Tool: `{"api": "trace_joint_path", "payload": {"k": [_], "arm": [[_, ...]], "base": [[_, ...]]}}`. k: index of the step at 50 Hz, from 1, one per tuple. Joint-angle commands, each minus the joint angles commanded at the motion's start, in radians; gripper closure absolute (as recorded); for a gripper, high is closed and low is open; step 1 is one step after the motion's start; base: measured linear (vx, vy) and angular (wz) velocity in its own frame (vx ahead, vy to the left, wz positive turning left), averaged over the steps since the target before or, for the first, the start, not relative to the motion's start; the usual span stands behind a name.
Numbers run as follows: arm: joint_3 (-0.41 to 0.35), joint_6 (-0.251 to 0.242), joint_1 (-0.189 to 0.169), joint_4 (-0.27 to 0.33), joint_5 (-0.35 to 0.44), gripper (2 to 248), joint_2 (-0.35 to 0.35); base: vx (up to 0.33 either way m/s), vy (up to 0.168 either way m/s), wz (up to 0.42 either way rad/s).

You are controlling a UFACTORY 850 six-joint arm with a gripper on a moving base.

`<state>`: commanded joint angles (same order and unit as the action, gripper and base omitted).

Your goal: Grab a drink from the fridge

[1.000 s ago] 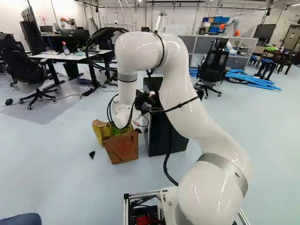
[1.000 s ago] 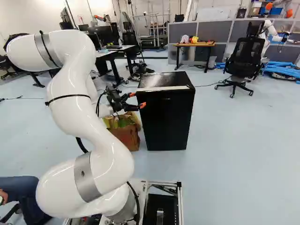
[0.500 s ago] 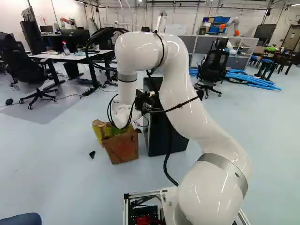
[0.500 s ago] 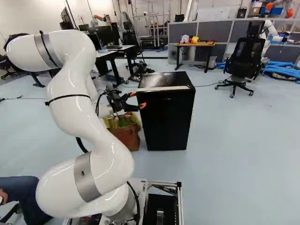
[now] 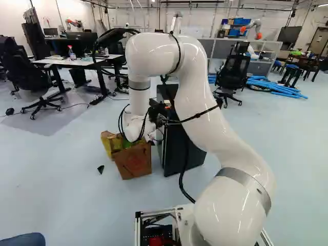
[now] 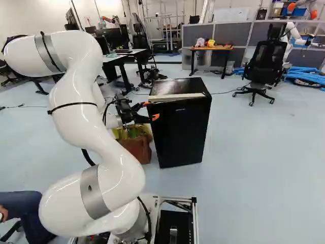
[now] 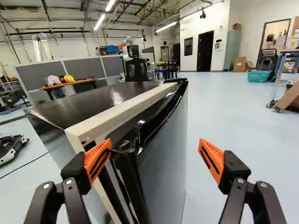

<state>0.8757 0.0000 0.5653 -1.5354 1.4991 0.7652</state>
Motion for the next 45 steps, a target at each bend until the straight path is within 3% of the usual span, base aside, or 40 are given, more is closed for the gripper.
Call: {"api": "trace_joint_path", "payload": {"k": [25,45], "arm": [[-0.082,0.000,0.022,-0.077,0.000,3,-0.032],[-0.146,0.000,0.008,-0.139,0.000,3,-0.054]], "base": [[0.000,0.000,0.000],[0.000,0.000,0.000]]}}
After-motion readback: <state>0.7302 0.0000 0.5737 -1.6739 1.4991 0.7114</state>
